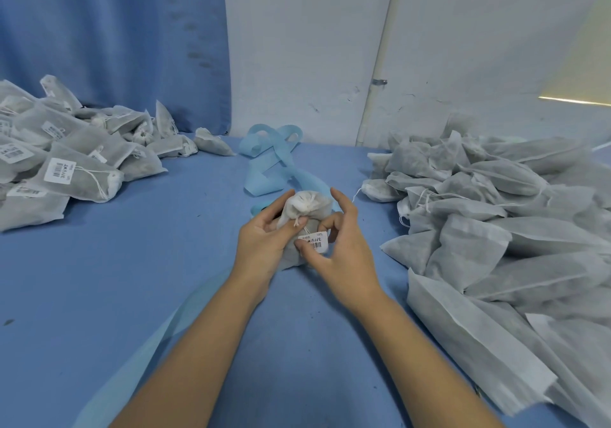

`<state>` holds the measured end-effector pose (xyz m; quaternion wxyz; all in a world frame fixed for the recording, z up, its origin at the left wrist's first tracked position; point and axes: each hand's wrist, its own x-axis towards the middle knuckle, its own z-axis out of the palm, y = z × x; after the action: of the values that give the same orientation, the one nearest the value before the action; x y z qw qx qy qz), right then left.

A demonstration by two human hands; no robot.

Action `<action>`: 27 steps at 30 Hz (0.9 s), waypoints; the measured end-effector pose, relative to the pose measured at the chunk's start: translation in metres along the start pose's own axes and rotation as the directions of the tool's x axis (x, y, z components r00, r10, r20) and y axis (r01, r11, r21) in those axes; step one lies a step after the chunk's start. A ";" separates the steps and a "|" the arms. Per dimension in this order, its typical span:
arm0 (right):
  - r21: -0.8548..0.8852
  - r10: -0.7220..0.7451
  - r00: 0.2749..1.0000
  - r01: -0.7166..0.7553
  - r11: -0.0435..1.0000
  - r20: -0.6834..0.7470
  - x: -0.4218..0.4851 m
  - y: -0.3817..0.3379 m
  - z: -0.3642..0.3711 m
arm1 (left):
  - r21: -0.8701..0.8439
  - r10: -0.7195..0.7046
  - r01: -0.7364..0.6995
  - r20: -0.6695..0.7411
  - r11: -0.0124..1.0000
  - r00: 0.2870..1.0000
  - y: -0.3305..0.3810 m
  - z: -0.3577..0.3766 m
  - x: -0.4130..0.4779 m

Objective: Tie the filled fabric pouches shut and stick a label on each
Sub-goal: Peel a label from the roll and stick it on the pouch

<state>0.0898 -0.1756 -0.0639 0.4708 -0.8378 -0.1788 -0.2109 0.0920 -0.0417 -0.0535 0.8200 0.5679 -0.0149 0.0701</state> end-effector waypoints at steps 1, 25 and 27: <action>-0.006 0.028 1.000 -0.028 1.000 -0.007 0.000 0.000 0.001 | 0.007 0.001 -0.001 -0.004 1.000 1.000 0.000 0.000 0.000; 0.726 0.498 0.859 -0.418 0.545 0.121 0.006 -0.005 -0.010 | -0.126 -0.290 0.328 0.250 0.936 0.924 -0.001 0.002 -0.008; 0.746 0.485 0.865 -0.405 0.529 0.126 0.006 -0.004 -0.010 | -0.135 -0.300 0.343 0.265 0.930 0.916 0.000 0.001 -0.007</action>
<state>0.0912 -0.1817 -0.0538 0.8194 -0.5723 -0.0066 -0.0310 0.0850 -0.0434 -0.0543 0.8599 0.4911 -0.0264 -0.1370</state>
